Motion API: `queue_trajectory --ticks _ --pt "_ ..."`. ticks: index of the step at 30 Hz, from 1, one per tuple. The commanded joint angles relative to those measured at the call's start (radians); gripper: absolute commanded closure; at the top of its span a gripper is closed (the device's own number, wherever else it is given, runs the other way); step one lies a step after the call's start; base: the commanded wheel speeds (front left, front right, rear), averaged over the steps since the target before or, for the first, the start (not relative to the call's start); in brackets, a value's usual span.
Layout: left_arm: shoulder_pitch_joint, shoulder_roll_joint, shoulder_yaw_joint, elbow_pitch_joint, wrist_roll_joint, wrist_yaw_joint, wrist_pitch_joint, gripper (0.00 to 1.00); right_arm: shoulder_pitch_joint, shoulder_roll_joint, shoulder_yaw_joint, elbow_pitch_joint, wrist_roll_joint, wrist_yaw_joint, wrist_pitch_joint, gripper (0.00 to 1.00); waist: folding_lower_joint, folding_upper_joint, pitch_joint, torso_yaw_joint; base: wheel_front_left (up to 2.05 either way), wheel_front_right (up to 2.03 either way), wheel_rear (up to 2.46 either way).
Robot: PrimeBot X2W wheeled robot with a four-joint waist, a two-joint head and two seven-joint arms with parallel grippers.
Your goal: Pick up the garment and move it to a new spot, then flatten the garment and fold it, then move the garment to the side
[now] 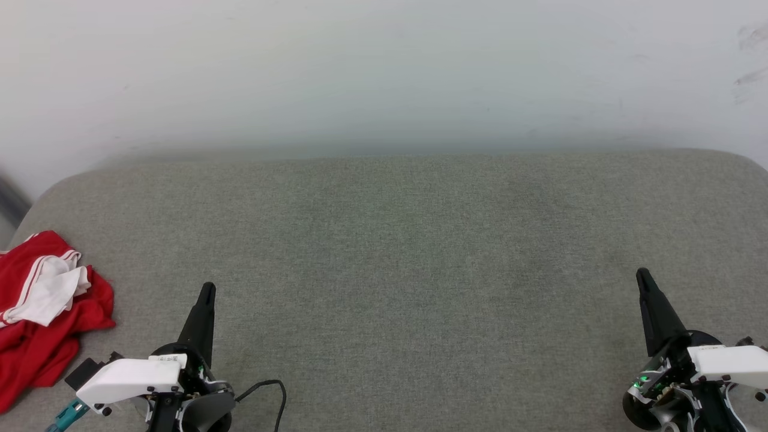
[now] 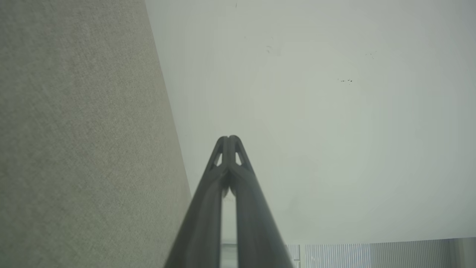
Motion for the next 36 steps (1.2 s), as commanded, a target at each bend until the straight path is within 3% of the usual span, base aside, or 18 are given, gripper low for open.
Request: queue_trajectory --ticks 1,34,35,36 --pt "-0.006 -0.002 0.001 -0.001 -0.002 -0.003 0.001 1.0 -0.011 0.003 0.001 0.001 0.004 0.0 0.0 1.0 0.0 0.0 0.0 0.0 0.0 0.0 0.0" --pt "-0.006 -0.002 0.001 -0.001 -0.002 -0.003 0.001 1.0 -0.011 0.003 0.001 0.001 0.004 0.0 0.0 1.0 0.0 0.0 0.0 0.0 0.0 0.0 0.0" --pt "0.001 0.0 -0.001 0.003 0.0 0.0 0.0 0.0 0.002 0.0 0.0 0.002 0.0 0.0 -0.001 0.0 0.0 0.0 0.0 0.0 0.0 0.0 0.0" --pt "0.005 -0.001 -0.003 0.01 0.0 0.0 -0.001 0.0 0.007 0.0 0.0 0.009 -0.001 0.0 -0.001 0.0 0.0 0.0 0.0 0.0 0.0 0.0 0.0"
